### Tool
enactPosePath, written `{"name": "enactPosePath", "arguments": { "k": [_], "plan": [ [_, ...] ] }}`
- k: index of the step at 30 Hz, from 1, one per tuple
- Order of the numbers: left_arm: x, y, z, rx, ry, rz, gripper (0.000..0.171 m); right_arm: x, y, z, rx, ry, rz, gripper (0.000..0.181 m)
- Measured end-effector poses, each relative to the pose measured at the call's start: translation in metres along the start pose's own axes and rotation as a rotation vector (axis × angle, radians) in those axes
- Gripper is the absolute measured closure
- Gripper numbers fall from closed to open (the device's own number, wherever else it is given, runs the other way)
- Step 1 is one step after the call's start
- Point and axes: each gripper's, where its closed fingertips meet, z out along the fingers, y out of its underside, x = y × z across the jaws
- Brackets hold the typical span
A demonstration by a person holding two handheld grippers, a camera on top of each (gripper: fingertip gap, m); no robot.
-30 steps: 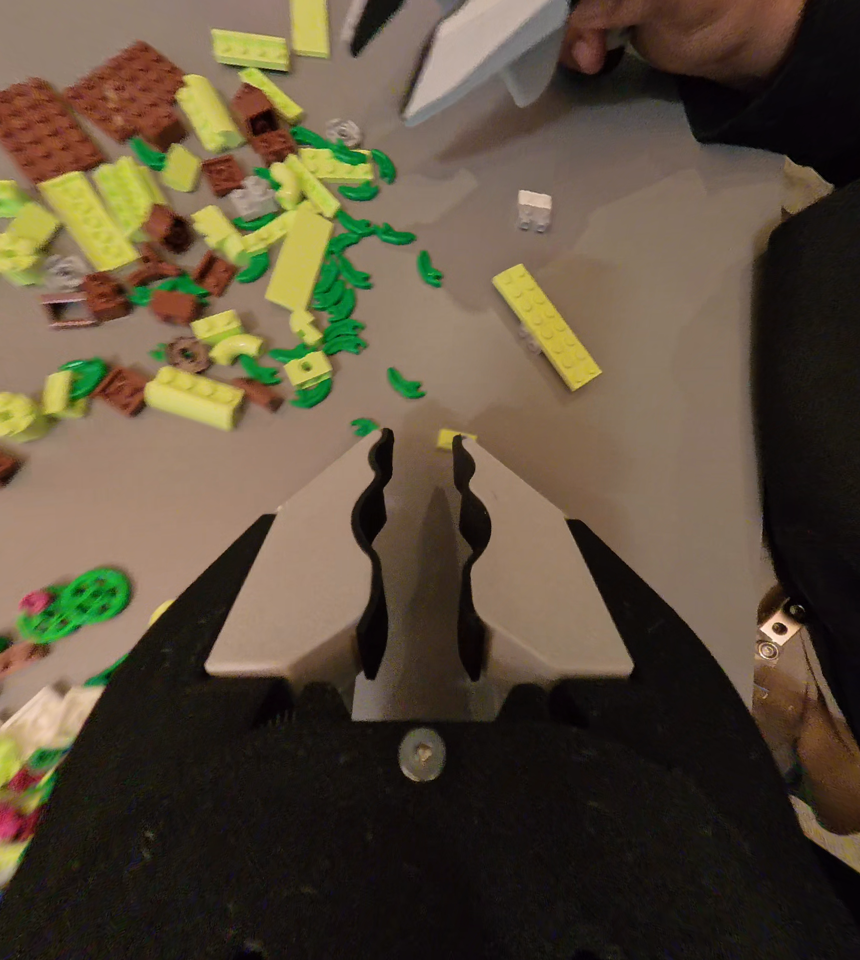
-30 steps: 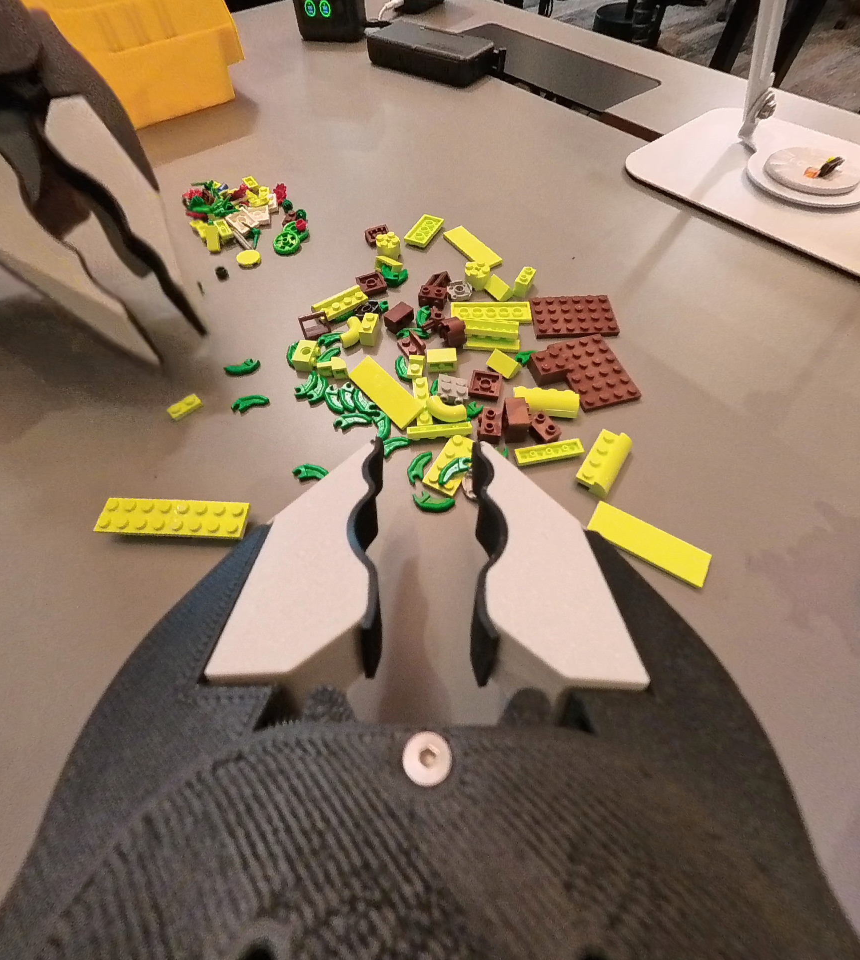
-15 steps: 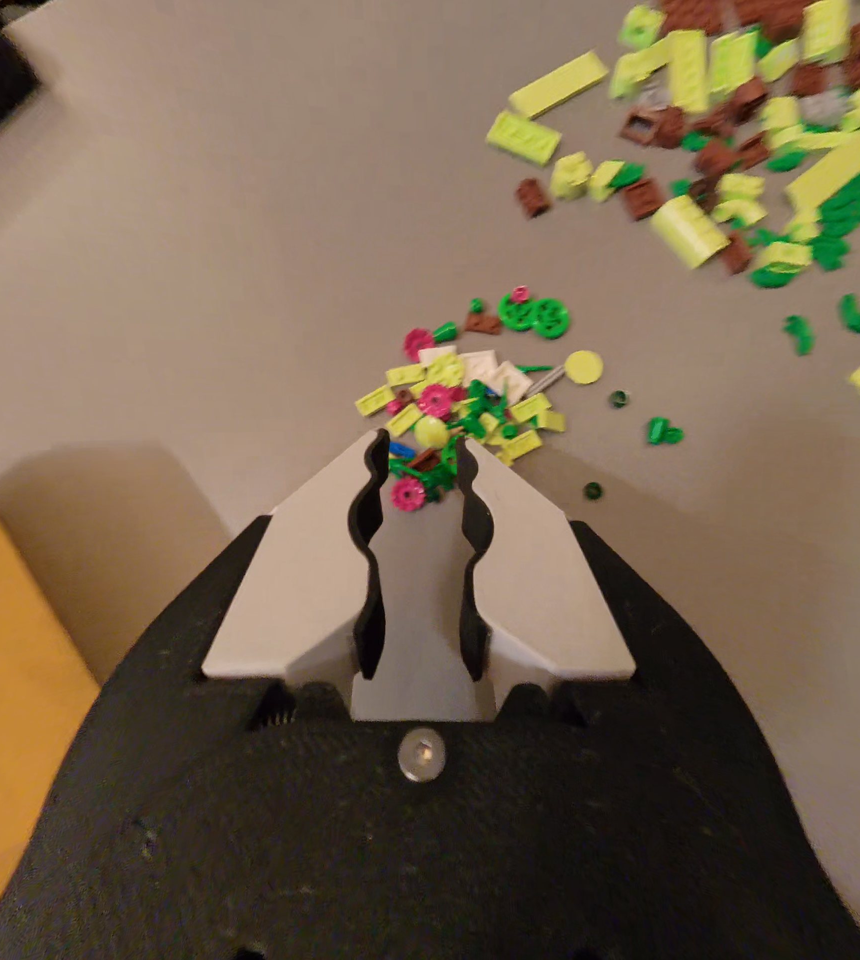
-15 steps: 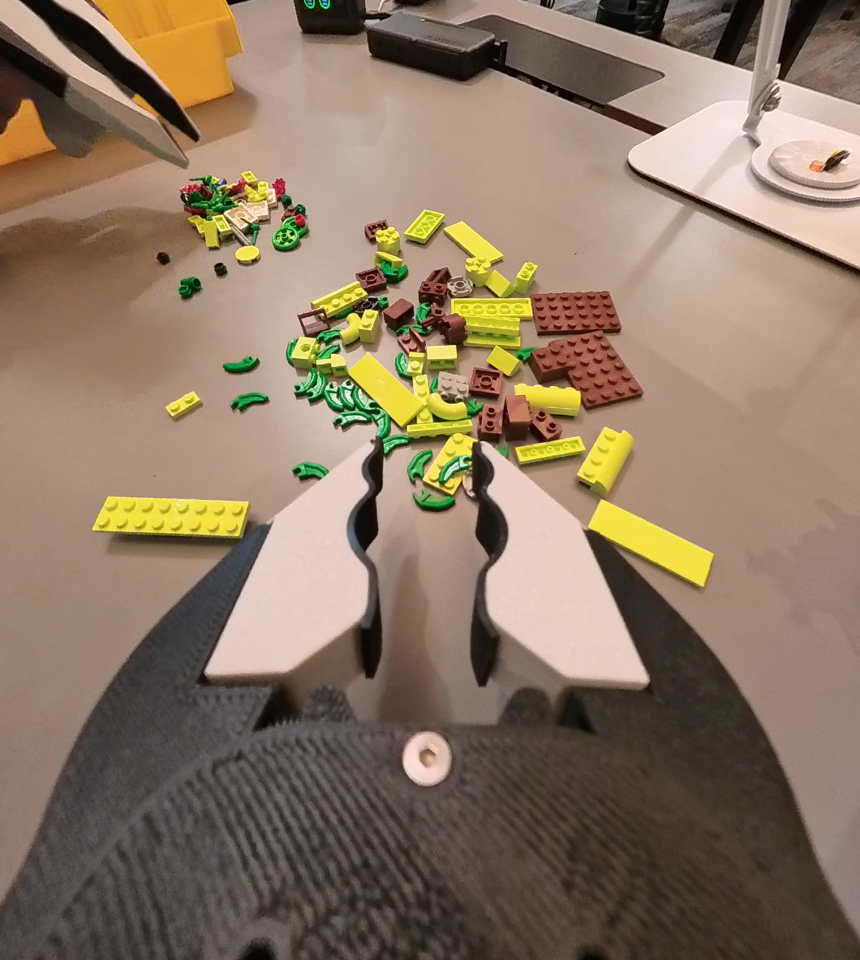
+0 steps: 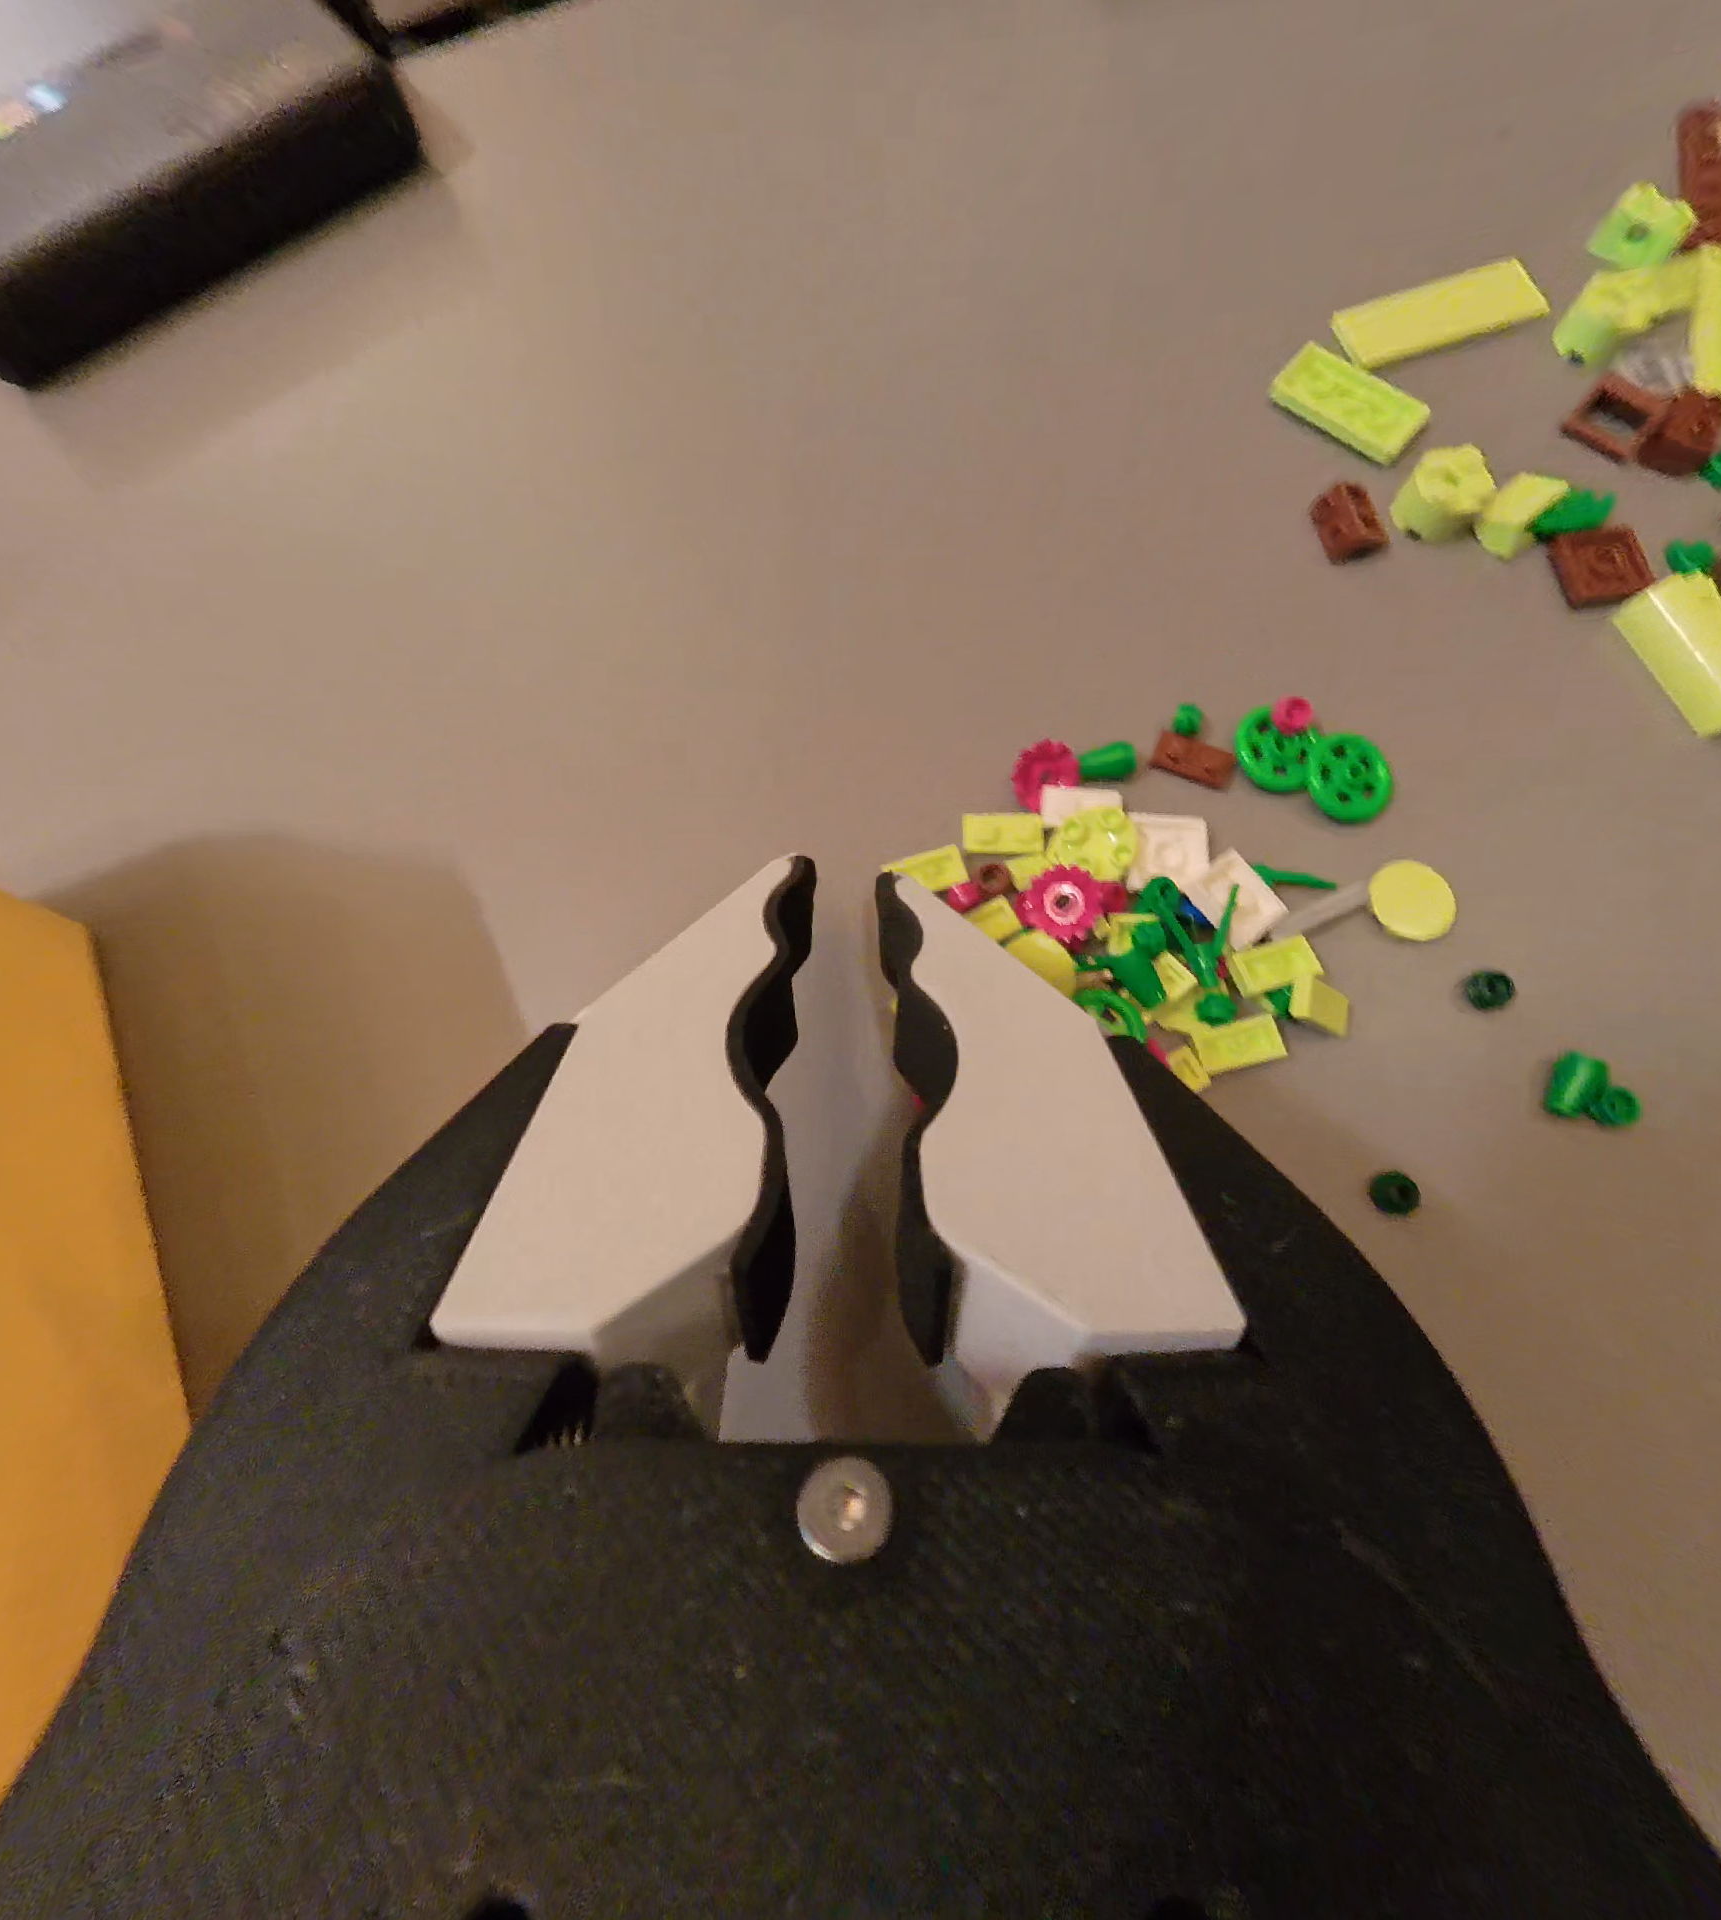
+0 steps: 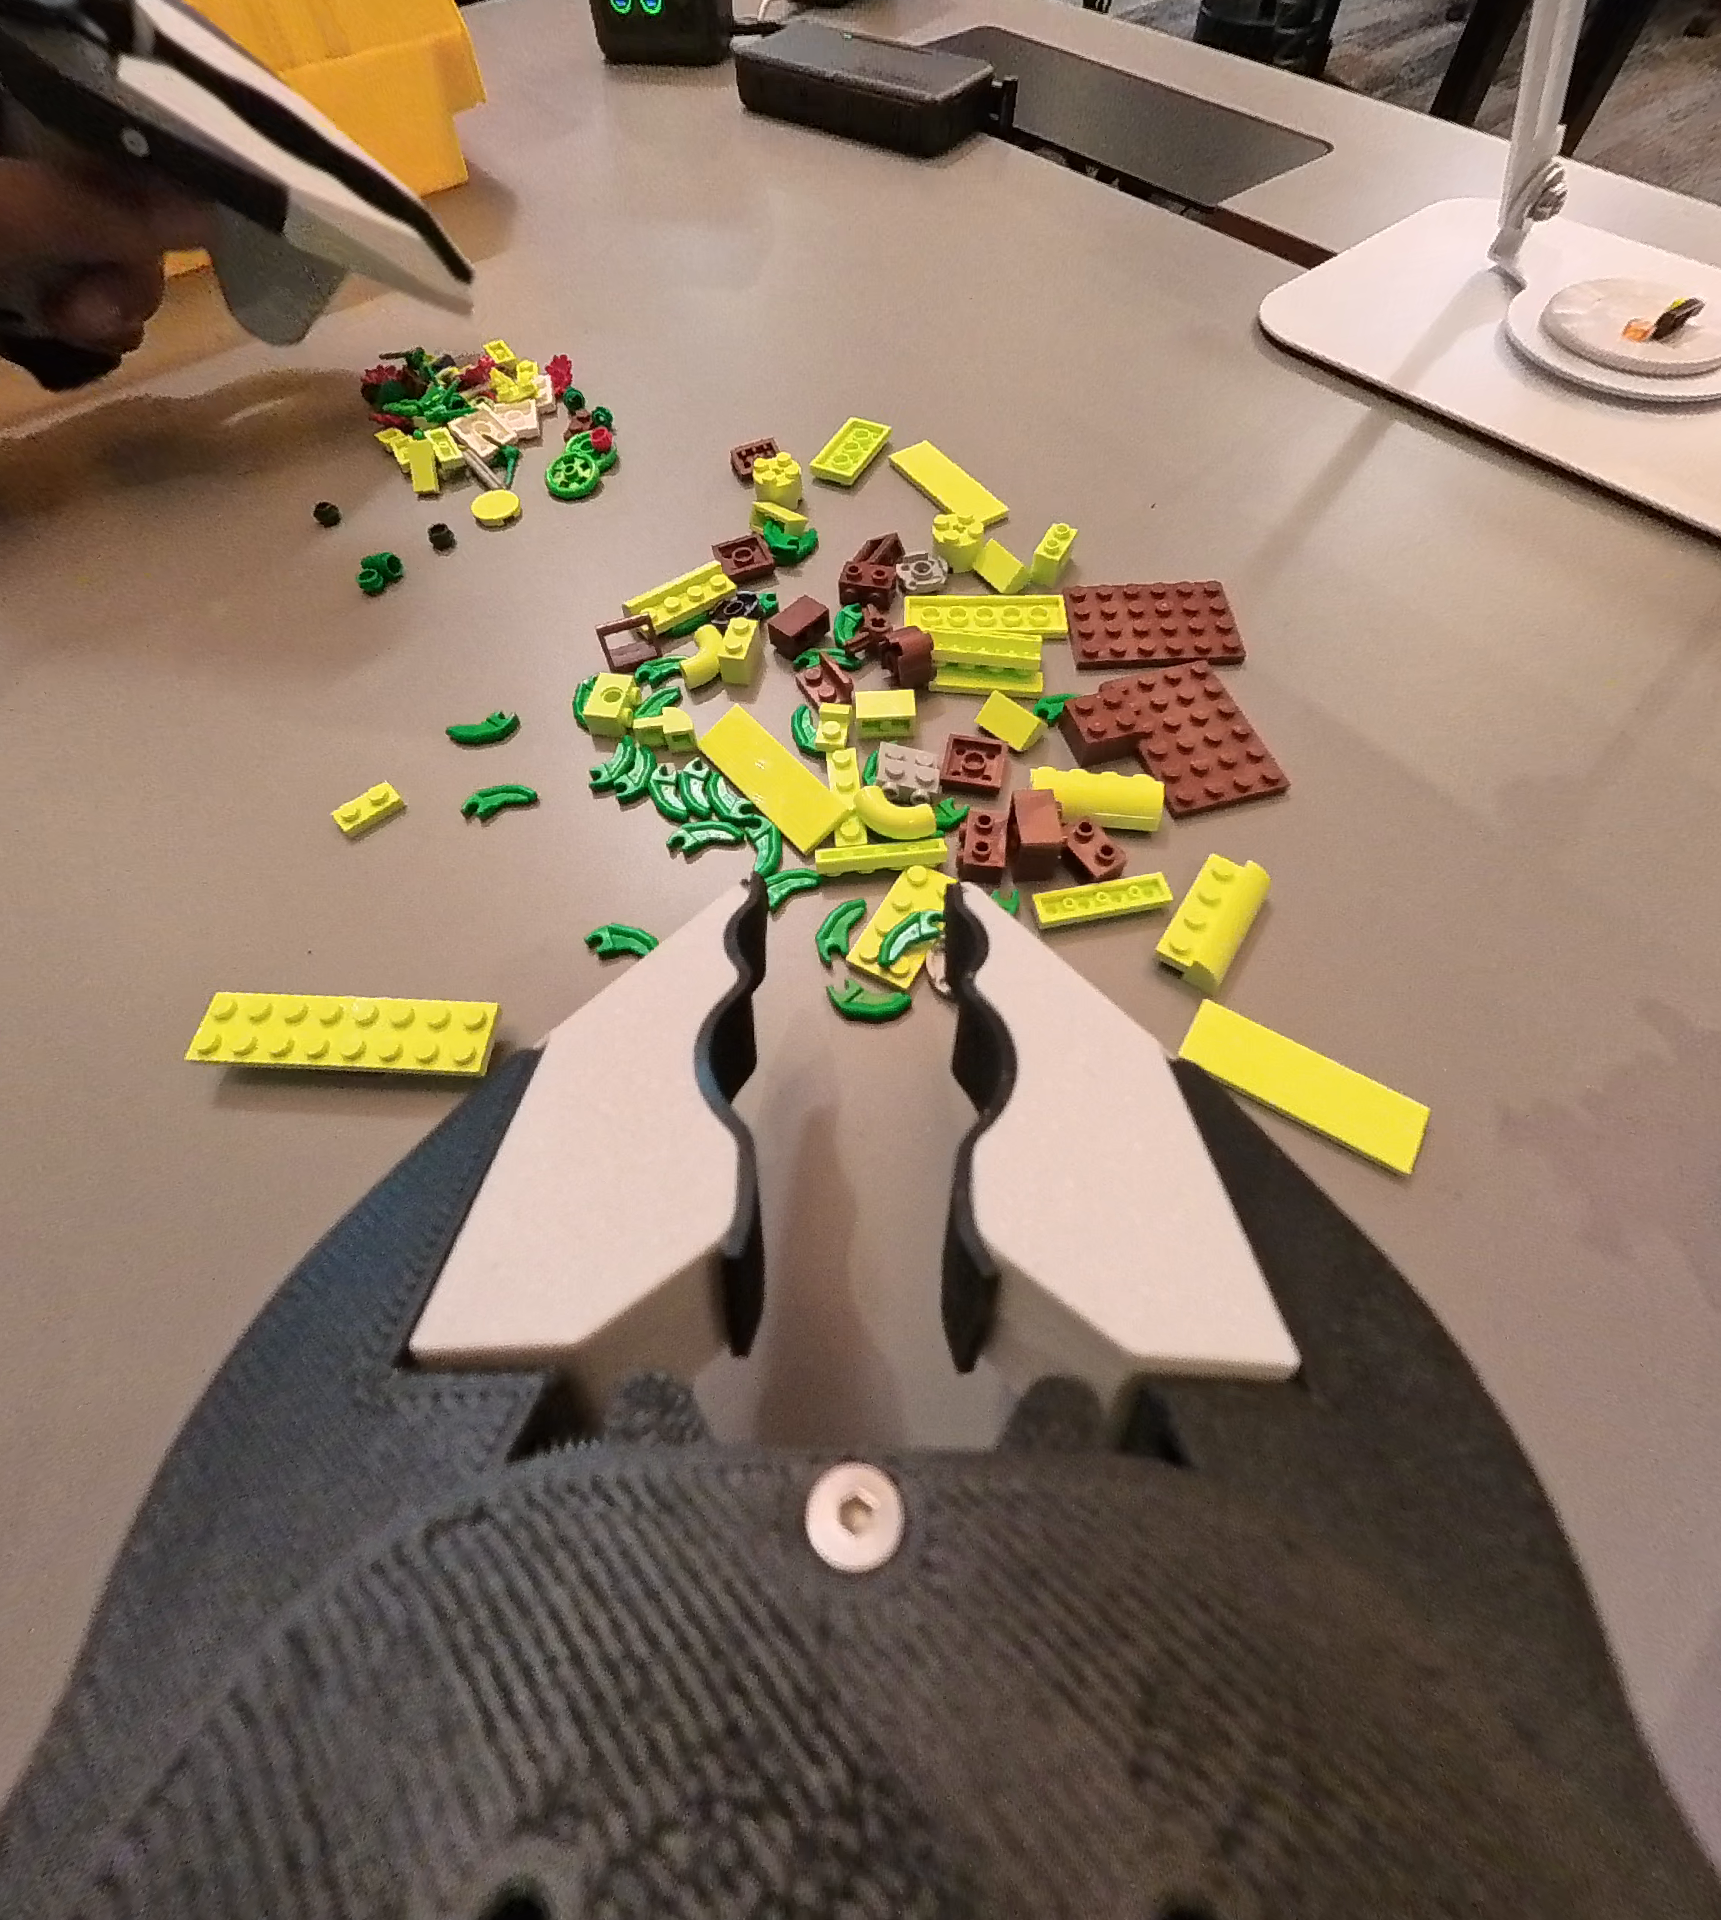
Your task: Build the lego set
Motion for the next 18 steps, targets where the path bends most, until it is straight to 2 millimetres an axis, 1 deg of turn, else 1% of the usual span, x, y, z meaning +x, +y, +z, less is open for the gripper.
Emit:
{"name": "enactPosePath", "arguments": {
  "k": [1,4,9,13,18],
  "plan": [
    [-0.002,-0.004,0.000,0.029,-0.008,-0.013,0.162,0.000,0.000,0.000,-0.001,0.000,0.000,0.149],
    [0.006,-0.008,0.001,0.049,0.040,-0.008,0.160,0.000,0.000,0.000,-0.003,0.000,-0.002,0.149],
    [0.010,0.008,0.013,-0.029,0.043,0.093,0.156,-0.001,0.001,0.001,-0.011,0.001,-0.008,0.149],
    [0.013,0.007,0.012,-0.025,0.069,0.087,0.157,-0.001,0.002,0.001,-0.014,0.006,-0.018,0.149],
    [0.009,0.006,0.012,-0.017,0.052,0.072,0.156,-0.001,0.002,0.002,-0.015,0.007,-0.020,0.149]
  ]
}}
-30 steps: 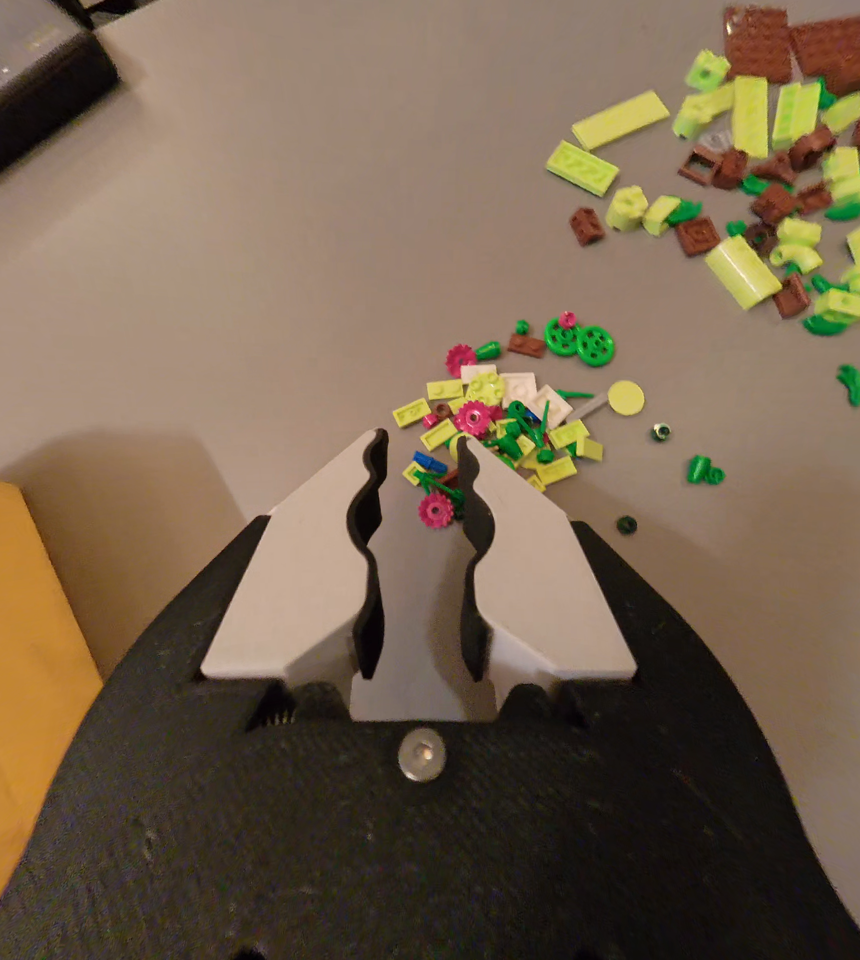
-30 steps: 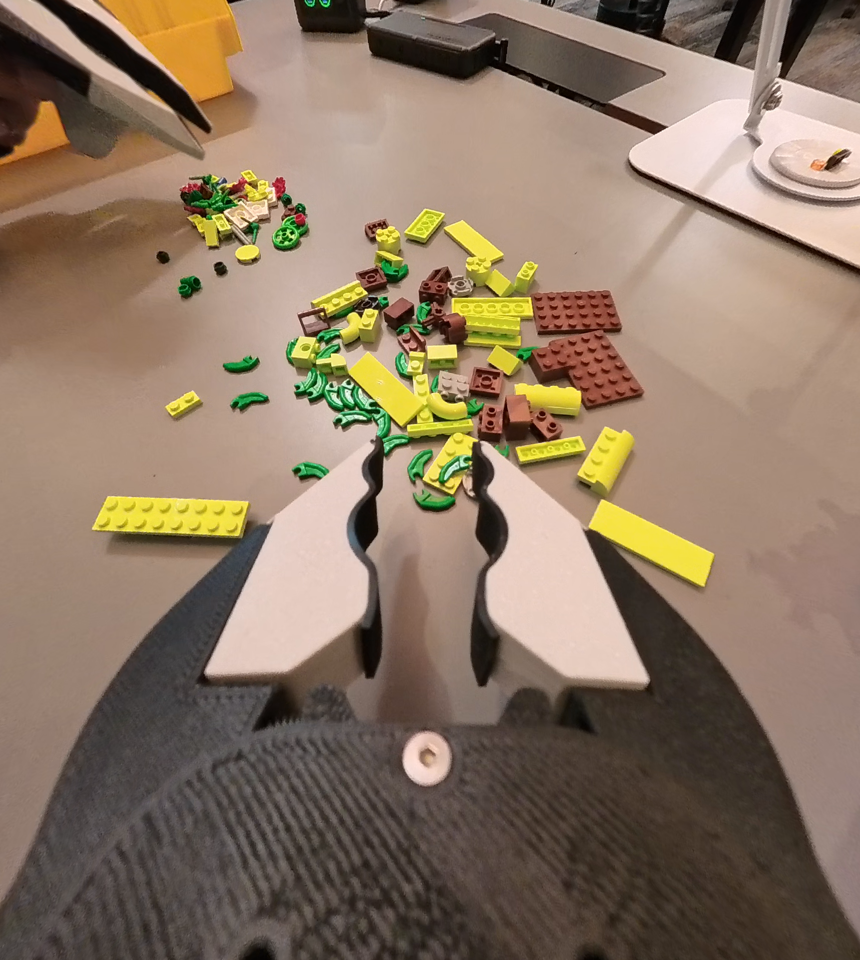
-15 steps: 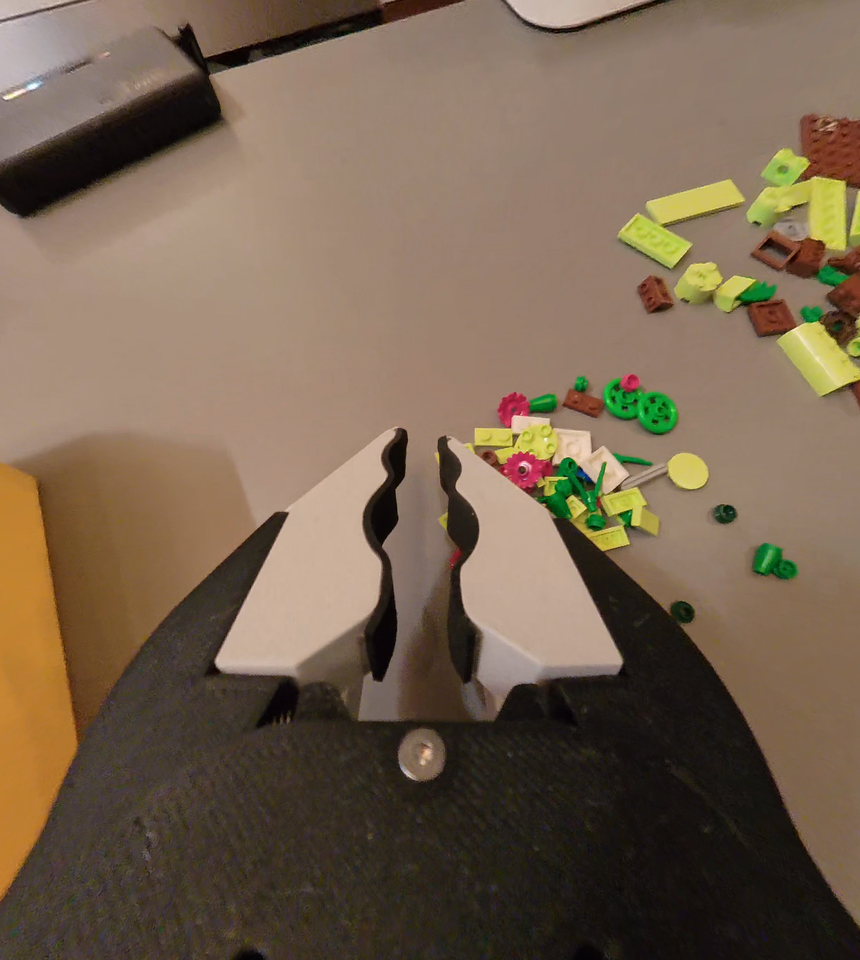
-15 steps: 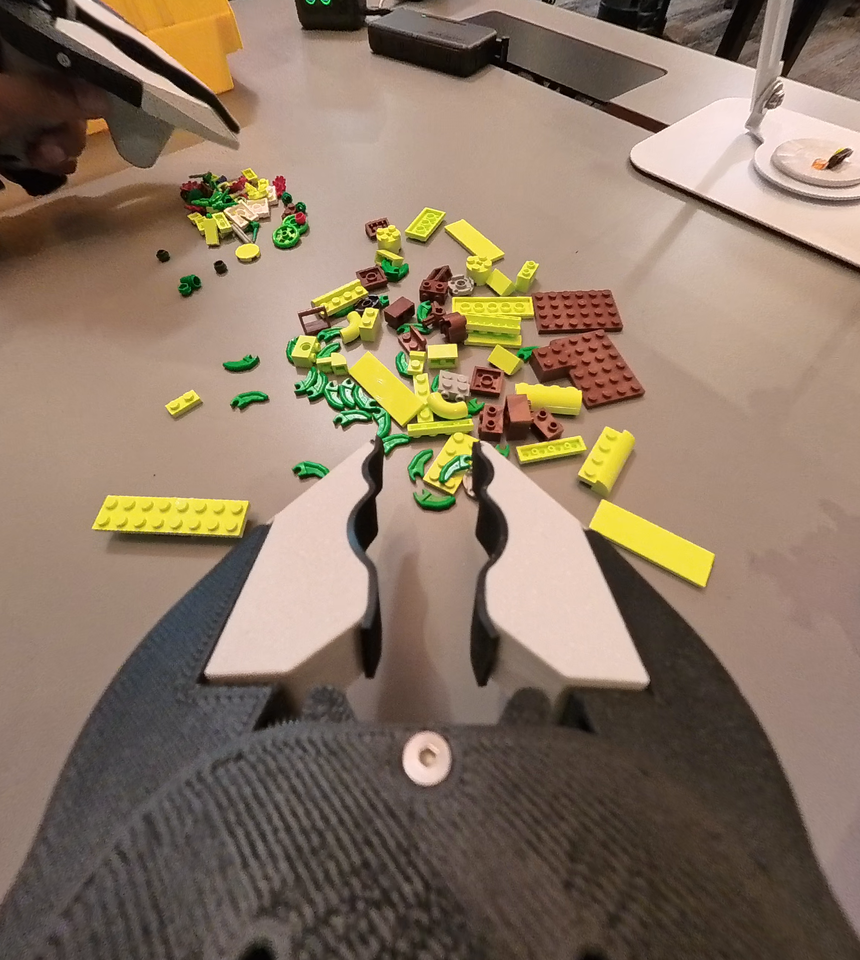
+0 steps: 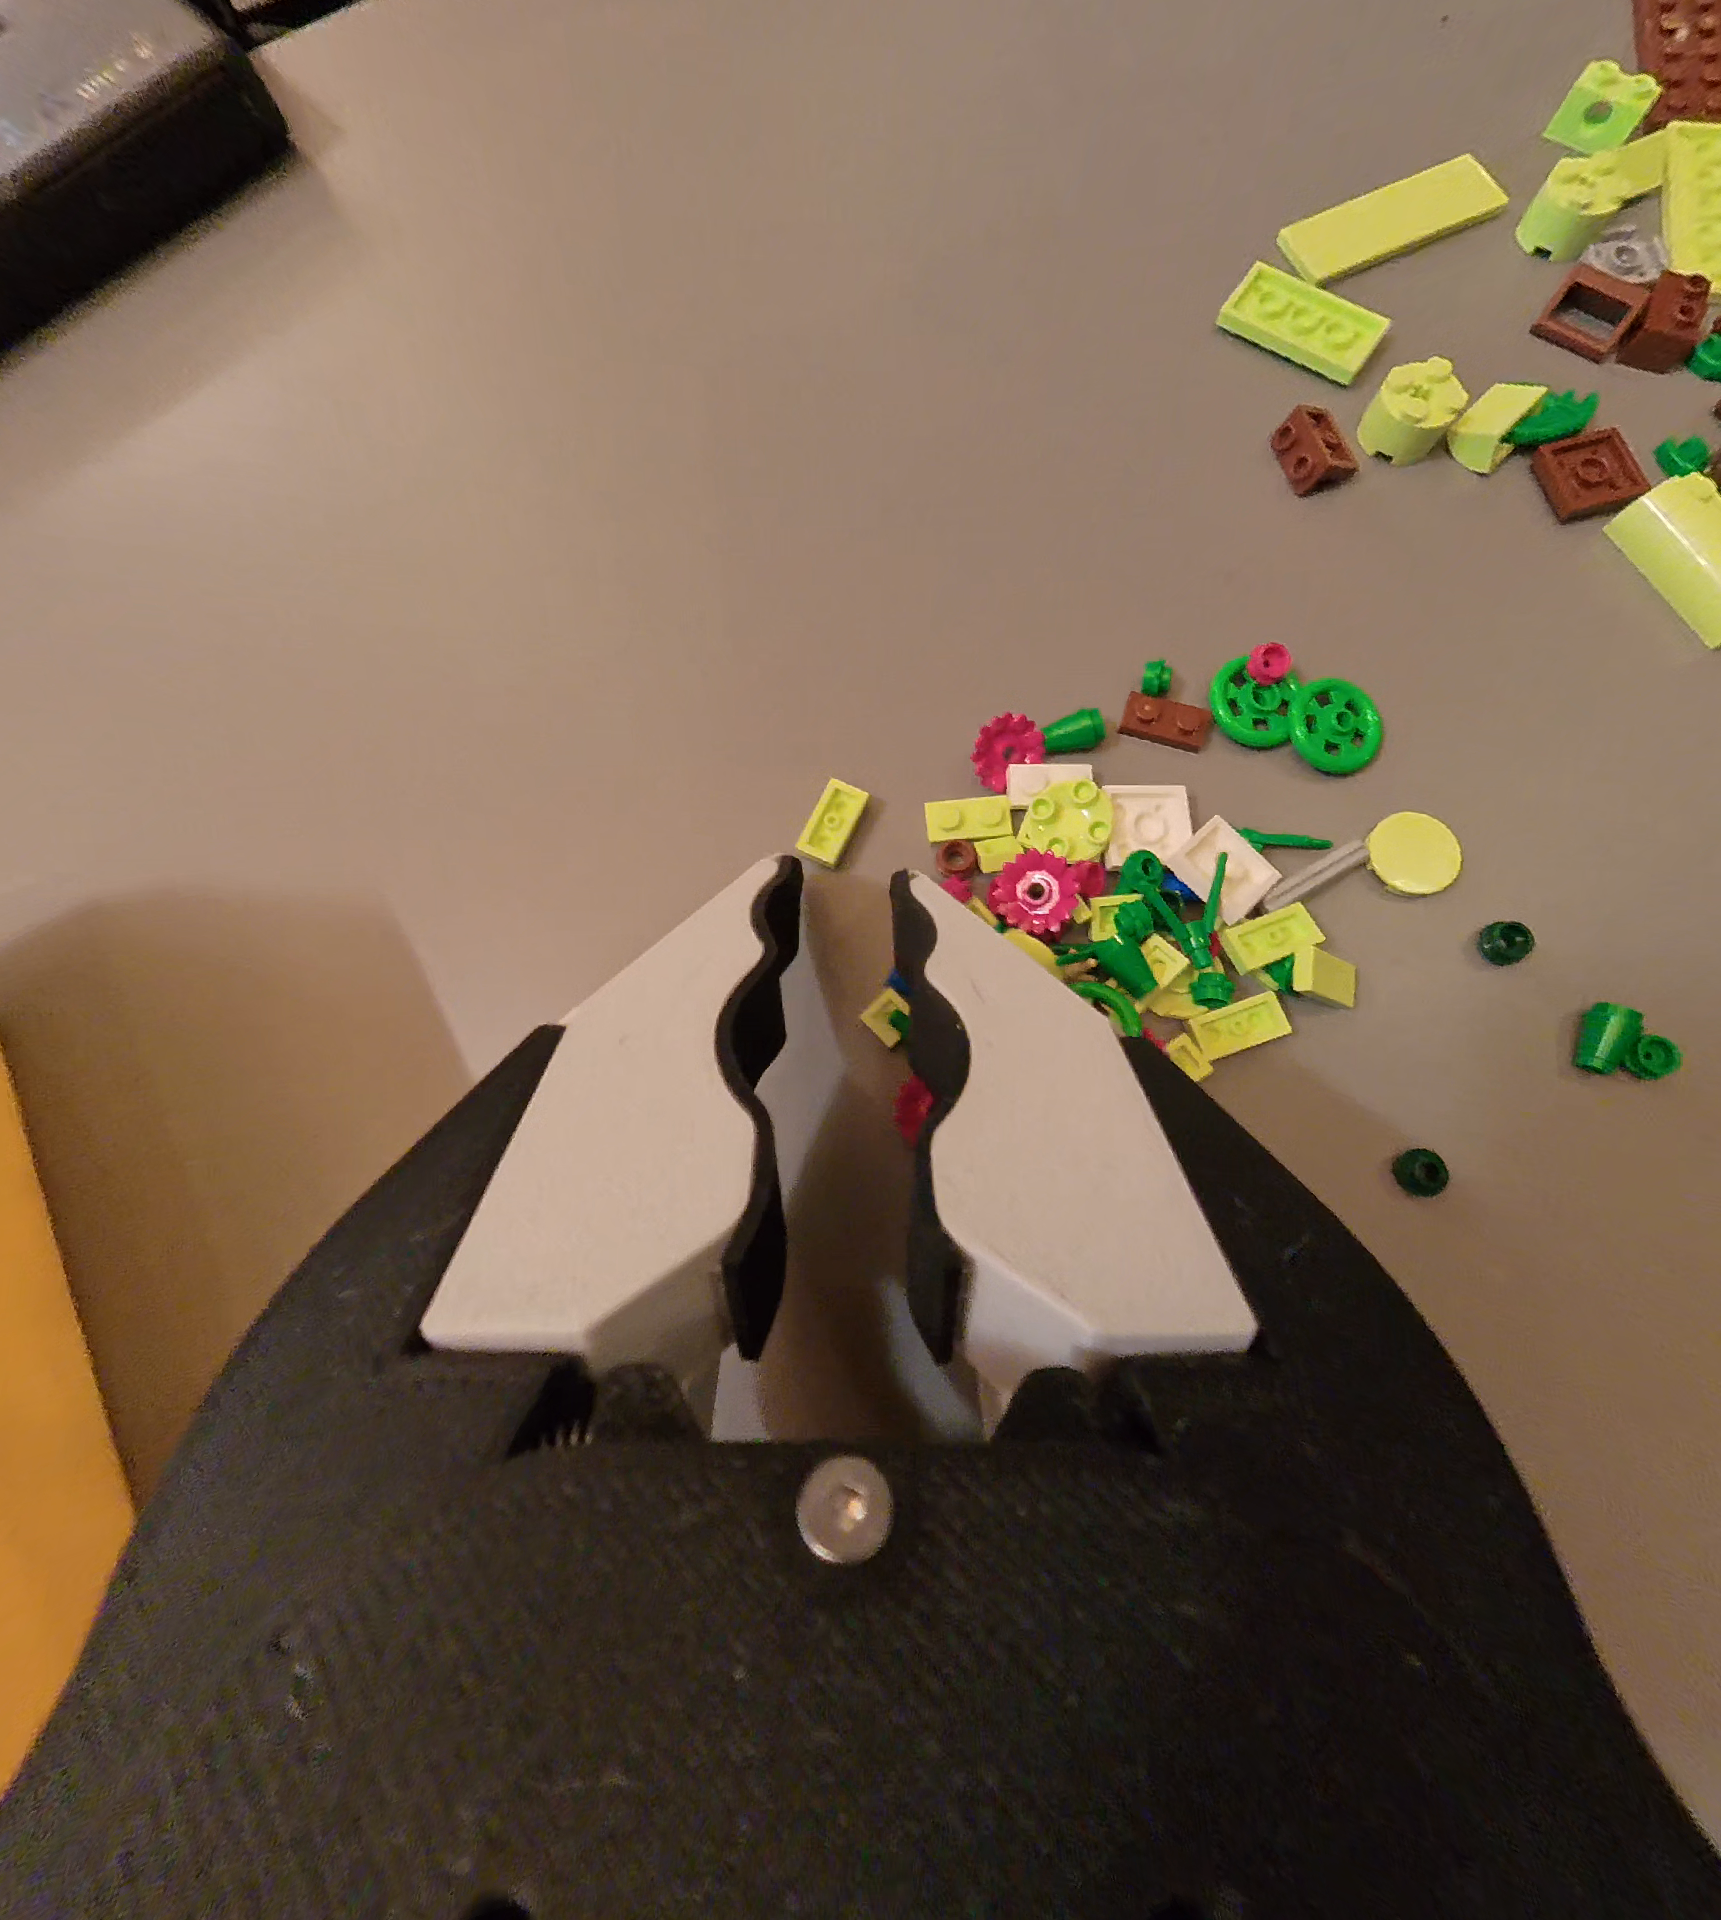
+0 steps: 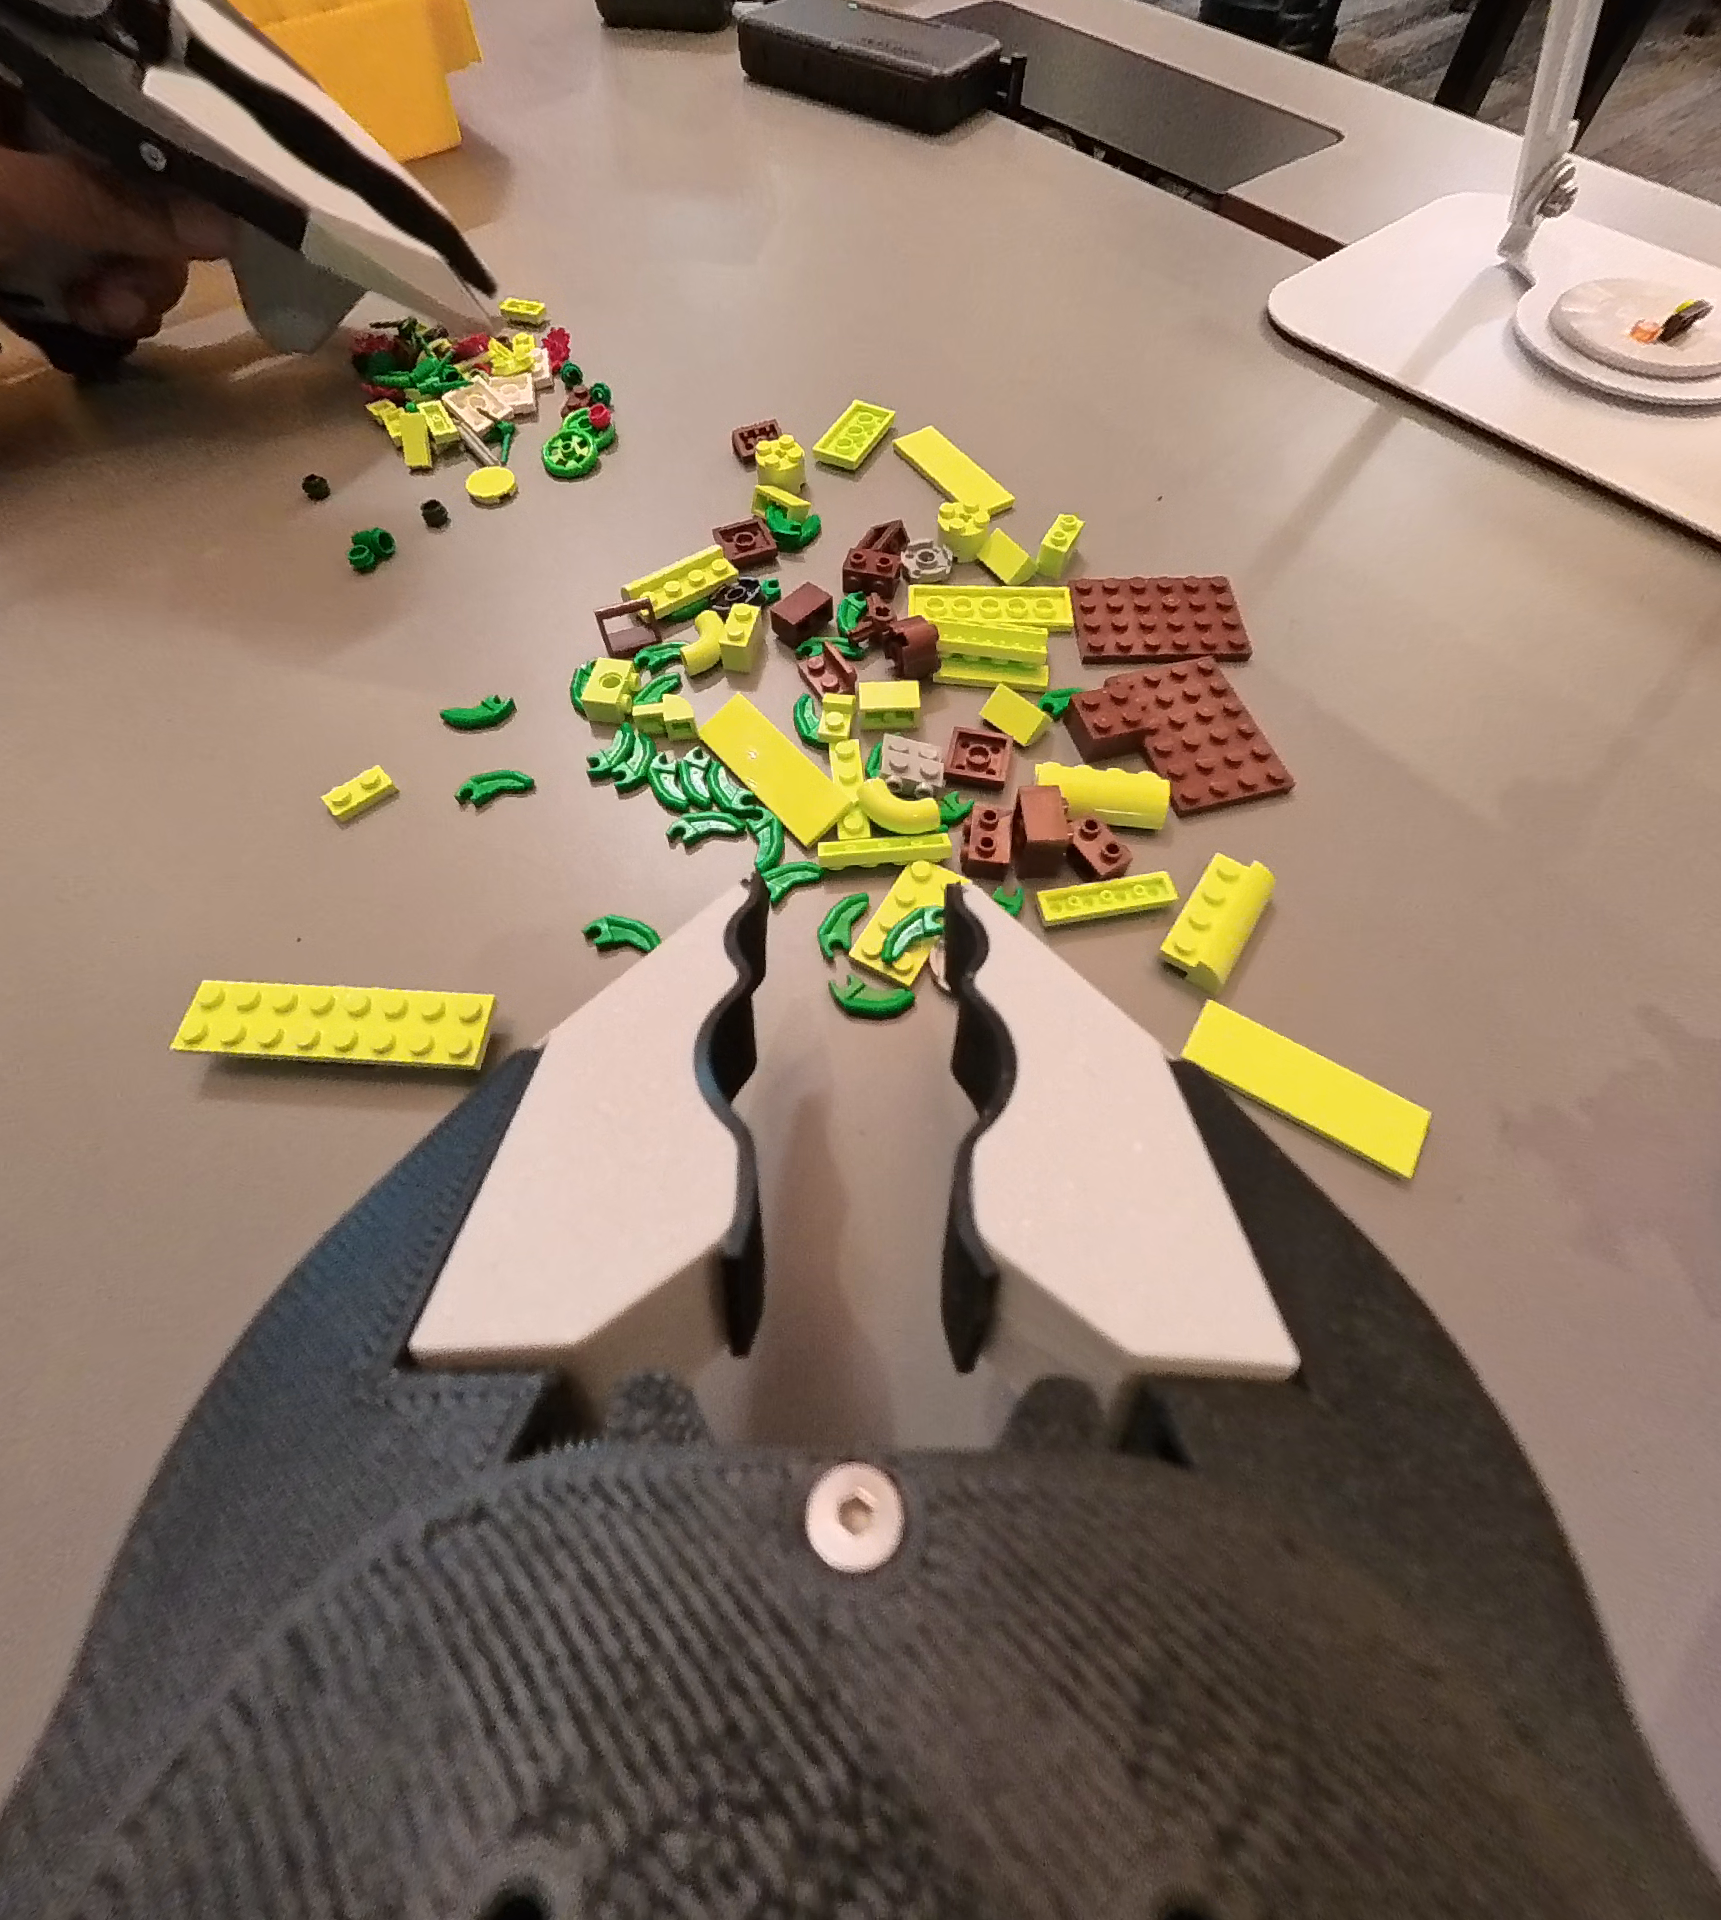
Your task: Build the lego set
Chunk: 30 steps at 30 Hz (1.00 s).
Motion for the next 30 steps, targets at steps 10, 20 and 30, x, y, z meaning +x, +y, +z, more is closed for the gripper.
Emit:
{"name": "enactPosePath", "arguments": {
  "k": [10,20,30],
  "plan": [
    [0.002,-0.008,0.013,-0.041,0.075,-0.024,0.164,0.000,0.000,0.000,0.000,-0.001,0.004,0.149],
    [0.099,-0.105,-0.061,0.404,0.702,-0.426,0.166,-0.011,-0.027,-0.013,0.185,0.011,-0.108,0.150],
    [0.290,-0.126,-0.103,0.219,1.624,-0.774,0.166,-0.077,-0.067,-0.042,0.490,-0.051,-0.416,0.157]
  ]
}}
